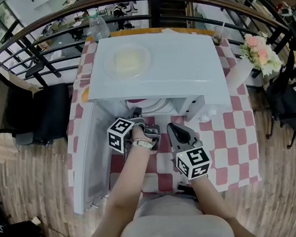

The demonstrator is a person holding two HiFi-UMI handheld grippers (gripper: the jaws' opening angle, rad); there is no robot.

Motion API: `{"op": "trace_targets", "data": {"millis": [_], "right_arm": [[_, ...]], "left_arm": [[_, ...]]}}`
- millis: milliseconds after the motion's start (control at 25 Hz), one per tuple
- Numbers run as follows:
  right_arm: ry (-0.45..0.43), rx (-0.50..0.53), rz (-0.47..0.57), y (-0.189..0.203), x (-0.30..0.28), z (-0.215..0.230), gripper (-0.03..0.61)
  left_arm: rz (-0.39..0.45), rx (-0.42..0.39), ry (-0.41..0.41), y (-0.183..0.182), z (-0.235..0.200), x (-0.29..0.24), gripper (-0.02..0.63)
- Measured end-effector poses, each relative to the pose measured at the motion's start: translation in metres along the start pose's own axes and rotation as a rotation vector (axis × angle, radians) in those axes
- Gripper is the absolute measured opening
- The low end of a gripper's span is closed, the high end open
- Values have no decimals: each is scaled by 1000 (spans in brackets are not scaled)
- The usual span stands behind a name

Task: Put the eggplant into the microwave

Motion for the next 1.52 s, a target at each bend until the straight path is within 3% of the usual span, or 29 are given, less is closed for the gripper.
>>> {"op": "trace_targets", "data": {"millis": [200, 520, 800, 1040, 1280, 1520], "right_arm": [[7, 12, 8, -1, 7, -8, 26], [25, 24, 51, -3, 26, -27, 26], [50, 27, 82, -3, 50, -46, 26], [64, 16, 119, -5, 70, -63, 25], [62, 40, 137, -5, 85, -76, 23], [43, 62, 149, -8, 93, -87, 23]], "left_arm": [[-22, 6, 16, 3, -3, 9, 107], [-73, -55, 67, 10, 1, 34, 112], [-107, -108, 109, 17, 5, 67, 15], [-122, -151, 186, 28, 11, 95, 3], [-111, -239, 264, 34, 19, 117, 3], [-78, -414, 356, 35, 37, 139, 2]]}}
Point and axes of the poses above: the fingertips, and each gripper's own axes: x backward along the fingers, z to its right, y out of its underside, the point moved 4 cm from there along x, backward along the fingers, and after that the axes turned 12 degrees about -x, right-handed, at the moved point
